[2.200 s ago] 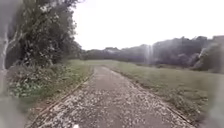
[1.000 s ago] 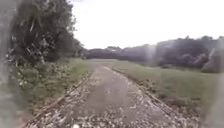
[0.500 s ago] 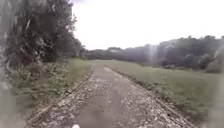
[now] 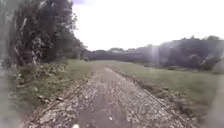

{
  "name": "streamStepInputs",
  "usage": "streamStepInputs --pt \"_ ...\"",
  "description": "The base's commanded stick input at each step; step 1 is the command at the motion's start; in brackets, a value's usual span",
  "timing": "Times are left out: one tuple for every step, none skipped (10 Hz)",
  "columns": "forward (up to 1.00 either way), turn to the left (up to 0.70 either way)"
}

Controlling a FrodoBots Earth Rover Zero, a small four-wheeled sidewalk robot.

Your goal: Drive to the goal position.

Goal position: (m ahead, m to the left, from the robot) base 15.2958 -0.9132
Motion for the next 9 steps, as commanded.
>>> streamStepInputs --pt "0.85 0.0" --pt "0.85 0.0" --pt "0.85 0.0" --pt "0.85 0.0" --pt "0.85 0.0" --pt "0.85 0.0" --pt "0.85 0.0" --pt "0.85 0.0" --pt "0.85 0.0"
